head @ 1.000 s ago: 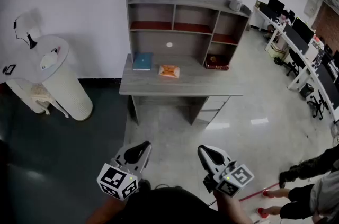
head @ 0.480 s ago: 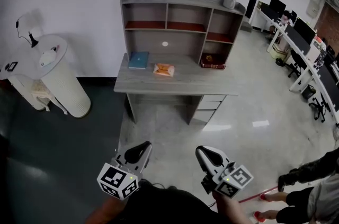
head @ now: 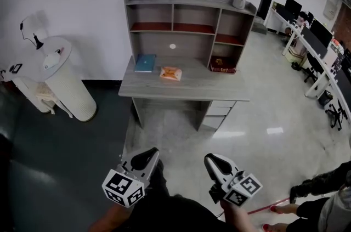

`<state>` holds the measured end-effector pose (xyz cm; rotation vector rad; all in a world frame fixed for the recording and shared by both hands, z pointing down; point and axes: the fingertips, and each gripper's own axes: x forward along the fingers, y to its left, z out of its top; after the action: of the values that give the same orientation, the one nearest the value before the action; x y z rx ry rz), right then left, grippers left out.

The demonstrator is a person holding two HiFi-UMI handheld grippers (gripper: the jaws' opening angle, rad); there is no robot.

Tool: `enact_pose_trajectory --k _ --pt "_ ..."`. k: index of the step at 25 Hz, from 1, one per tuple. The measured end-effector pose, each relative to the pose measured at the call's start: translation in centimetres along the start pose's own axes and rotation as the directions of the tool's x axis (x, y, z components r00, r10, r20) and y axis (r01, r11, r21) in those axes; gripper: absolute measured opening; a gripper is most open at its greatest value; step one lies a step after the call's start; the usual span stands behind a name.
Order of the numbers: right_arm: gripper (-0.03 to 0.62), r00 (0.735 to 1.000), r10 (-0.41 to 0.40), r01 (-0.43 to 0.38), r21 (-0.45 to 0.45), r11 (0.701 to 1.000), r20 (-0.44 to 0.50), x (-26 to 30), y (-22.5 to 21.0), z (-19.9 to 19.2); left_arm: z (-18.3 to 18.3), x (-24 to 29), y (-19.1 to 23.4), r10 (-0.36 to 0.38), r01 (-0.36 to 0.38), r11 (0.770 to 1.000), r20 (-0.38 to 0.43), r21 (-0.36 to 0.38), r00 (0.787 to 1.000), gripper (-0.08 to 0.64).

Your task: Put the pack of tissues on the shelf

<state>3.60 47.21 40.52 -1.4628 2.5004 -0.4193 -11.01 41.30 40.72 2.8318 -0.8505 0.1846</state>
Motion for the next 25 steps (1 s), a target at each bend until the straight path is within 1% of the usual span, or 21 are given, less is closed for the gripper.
enact_pose_trajectory --k 4,9,14,18,22,25 --pt "0.021 1.0 0.001 -0.001 0.005 1.0 0.002 2.0 -1.8 0.2 0.1 1.9 1.6 -0.002 0.002 1.0 -0.004 -0.005 1.0 0.031" --pt "0.021 1.0 0.002 -0.002 0.003 1.0 -0.007 6.1 -4.8 1.3 1.2 5.6 5.3 -0.008 0.008 1.0 0.004 -0.014 1.0 0.031" --pt "0.02 1.0 -0.015 0.015 0.0 1.0 -0.006 11.7 -9.1 3.2 3.1 10.6 10.7 -0.022 0.022 1.0 0.013 -0.022 1.0 0.031" --pt "0.02 0.999 -0.032 0.032 -0.012 0.999 -0.009 17.2 -12.3 5.4 5.3 14.4 15.4 -0.043 0.043 0.999 0.022 -0.025 0.999 0.031" --pt "0.02 0.999 -0.036 0.036 -0.02 0.999 -0.008 22.6 -14.3 7.1 7.2 16.8 20.3 -0.049 0.049 0.999 0.025 -0.013 0.998 0.031" --pt "0.02 0.999 -0.029 0.029 -0.028 0.999 -0.012 26.1 -15.2 7.7 7.7 18.1 23.4 -0.053 0.053 0.999 0.02 -0.004 0.998 0.031"
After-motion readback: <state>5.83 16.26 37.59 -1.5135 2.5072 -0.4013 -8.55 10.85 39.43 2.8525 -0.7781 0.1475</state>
